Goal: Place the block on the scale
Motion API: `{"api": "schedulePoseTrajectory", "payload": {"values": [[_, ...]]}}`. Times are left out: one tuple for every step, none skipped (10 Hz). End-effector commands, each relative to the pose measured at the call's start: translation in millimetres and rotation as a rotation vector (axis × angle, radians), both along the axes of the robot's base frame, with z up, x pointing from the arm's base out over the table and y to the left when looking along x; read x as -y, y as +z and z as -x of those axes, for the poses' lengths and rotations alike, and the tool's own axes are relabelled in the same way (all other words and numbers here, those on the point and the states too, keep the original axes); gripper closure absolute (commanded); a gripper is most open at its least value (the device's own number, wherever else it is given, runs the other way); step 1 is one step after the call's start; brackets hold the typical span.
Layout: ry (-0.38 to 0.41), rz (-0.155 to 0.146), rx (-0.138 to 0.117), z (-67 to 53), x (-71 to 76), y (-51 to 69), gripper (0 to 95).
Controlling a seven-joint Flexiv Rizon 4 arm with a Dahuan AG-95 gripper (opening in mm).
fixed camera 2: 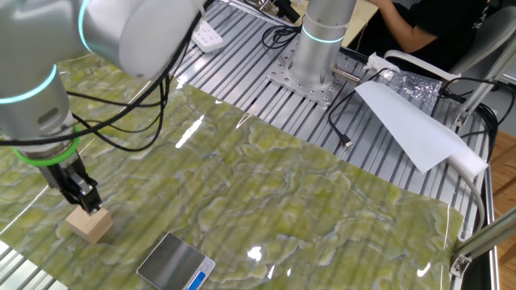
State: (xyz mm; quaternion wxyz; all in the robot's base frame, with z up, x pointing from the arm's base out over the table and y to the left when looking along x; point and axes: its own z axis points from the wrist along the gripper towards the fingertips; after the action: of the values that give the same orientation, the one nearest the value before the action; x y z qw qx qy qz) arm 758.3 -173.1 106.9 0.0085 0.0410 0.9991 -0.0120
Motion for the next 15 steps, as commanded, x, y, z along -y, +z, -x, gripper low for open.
{"api": "schedulePoseTrajectory", "payload": {"values": [[0.032,0.002,-0.001,-2.2,-0.8,-5.3,38.0],[0.06,0.004,-0.002,-2.7,-0.3,-6.6,38.0],[0.089,0.007,-0.006,-3.4,0.5,-8.1,38.0],[0.101,0.007,-0.007,-3.6,0.3,-8.8,38.0],[0.123,0.008,-0.008,-3.5,0.4,-9.1,38.0],[0.136,0.008,-0.01,-2.5,1.0,-10.5,38.0],[0.136,0.01,-0.008,-0.7,1.9,-12.4,38.0],[0.137,0.013,-0.004,2.4,4.9,-16.4,38.0],[0.135,0.012,-0.001,4.1,7.1,-19.5,38.0],[0.13,0.013,0.001,5.0,8.5,-21.5,19.0],[0.125,0.013,0.002,5.0,8.9,-22.4,19.0],[0.124,0.018,0.002,4.8,9.0,-23.9,19.0],[0.124,0.02,0.003,4.8,8.8,-26.1,0.0],[0.122,0.019,0.004,4.6,8.6,-27.9,0.0],[0.119,0.017,0.005,4.2,8.2,-30.0,0.0]]}}
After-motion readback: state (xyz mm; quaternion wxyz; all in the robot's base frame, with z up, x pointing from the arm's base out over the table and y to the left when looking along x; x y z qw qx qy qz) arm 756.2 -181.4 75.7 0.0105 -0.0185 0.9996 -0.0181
